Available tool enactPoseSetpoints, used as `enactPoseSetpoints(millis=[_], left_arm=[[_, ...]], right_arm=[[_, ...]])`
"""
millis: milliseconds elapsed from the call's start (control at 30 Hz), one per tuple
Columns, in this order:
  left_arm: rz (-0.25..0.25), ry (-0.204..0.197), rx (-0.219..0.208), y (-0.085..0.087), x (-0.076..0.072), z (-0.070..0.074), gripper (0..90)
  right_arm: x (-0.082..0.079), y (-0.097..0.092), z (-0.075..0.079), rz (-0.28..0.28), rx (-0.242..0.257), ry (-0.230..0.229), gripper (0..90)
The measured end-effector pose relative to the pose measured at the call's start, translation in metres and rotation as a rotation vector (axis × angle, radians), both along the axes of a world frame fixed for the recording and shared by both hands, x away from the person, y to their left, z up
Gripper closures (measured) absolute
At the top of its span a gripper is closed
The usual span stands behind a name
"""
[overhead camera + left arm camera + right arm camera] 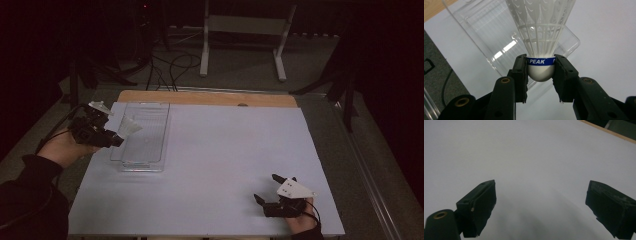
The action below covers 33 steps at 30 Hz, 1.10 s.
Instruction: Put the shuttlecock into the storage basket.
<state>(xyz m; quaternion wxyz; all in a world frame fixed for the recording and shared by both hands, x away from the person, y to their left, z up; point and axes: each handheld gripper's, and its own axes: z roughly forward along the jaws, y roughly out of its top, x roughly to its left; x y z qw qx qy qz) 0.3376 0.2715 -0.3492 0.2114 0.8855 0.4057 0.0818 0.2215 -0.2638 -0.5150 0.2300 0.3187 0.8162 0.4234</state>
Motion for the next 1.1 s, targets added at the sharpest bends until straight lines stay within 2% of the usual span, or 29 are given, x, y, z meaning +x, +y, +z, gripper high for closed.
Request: enactPoseSetpoints(millis=[433, 867, 1100], left_arm=[[0.037, 0.023, -0.003, 0.01, 0.005, -0.017, 65.9], [0.044, 0.027, -0.019, 0.01, 0.01, -0.035, 65.9], [0.044, 0.035, -0.005, 0.009, 0.013, -0.049, 65.8]], right_arm=[[0.0, 0.001, 0.0, 0.002, 0.0, 0.005, 9.6], [0.0, 0.001, 0.0, 0.002, -0.001, 0.004, 9.6], [0.0, 0.001, -0.001, 0.006, -0.006, 0.006, 9.6]])
